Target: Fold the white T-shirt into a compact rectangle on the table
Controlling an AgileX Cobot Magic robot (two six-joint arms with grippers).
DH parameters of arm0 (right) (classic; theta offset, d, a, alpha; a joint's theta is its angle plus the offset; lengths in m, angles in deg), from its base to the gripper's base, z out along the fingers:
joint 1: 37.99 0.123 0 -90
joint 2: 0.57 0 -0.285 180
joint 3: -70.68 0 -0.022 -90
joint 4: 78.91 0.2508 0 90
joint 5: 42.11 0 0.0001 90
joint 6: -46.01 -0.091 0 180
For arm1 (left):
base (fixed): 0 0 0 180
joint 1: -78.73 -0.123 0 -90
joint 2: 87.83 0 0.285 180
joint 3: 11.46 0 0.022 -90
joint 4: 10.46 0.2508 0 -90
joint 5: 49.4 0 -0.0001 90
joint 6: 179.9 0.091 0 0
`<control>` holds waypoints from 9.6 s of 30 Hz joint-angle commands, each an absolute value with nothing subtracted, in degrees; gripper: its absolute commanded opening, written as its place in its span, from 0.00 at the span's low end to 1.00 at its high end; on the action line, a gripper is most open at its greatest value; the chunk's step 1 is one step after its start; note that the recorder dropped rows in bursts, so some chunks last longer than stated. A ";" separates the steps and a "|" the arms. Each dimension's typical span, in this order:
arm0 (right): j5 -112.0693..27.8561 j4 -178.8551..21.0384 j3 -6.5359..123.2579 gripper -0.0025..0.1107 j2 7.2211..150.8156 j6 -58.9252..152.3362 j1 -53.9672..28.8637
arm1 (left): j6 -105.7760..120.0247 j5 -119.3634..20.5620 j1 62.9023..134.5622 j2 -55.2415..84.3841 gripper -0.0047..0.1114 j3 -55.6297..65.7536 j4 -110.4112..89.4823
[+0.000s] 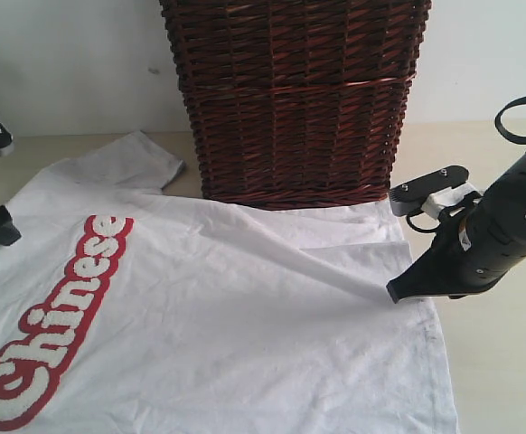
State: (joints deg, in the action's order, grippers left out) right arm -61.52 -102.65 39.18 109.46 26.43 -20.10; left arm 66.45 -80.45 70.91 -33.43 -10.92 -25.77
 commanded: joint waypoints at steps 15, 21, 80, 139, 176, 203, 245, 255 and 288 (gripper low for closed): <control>-61.43 -102.28 39.00 0.02 108.93 26.89 -19.96 | 58.55 -83.49 70.63 -38.06 0.86 -10.90 -30.25; -61.43 -102.28 39.00 0.02 108.93 26.89 -19.96 | 58.82 -85.39 70.74 -37.10 0.05 -10.90 -25.33; -61.32 -101.72 39.00 0.02 108.93 26.89 -19.96 | -6.53 -80.48 97.67 -27.84 0.50 -10.90 12.12; -61.20 -101.51 39.00 0.02 109.14 26.89 -19.96 | -5.82 -91.31 74.71 -36.15 0.32 -21.24 17.00; -61.79 -101.51 39.00 0.02 109.14 26.89 -19.96 | -2.70 -101.17 66.65 -38.84 0.04 -12.79 4.29; -61.92 -101.36 39.00 0.02 109.14 26.89 -19.96 | 18.01 -105.71 66.65 -39.31 0.45 -12.89 -22.80; -64.05 -82.28 38.90 0.02 104.34 46.71 -19.96 | 39.74 -92.89 66.86 -25.85 0.44 -12.90 -30.05; -76.21 -40.58 36.52 0.02 106.53 98.17 -12.75 | 39.98 -87.23 66.86 -22.98 0.44 -13.05 -31.33; -73.35 -110.45 36.52 0.02 112.83 25.82 -11.34 | 66.79 -100.29 76.54 -23.15 0.87 -9.38 -8.94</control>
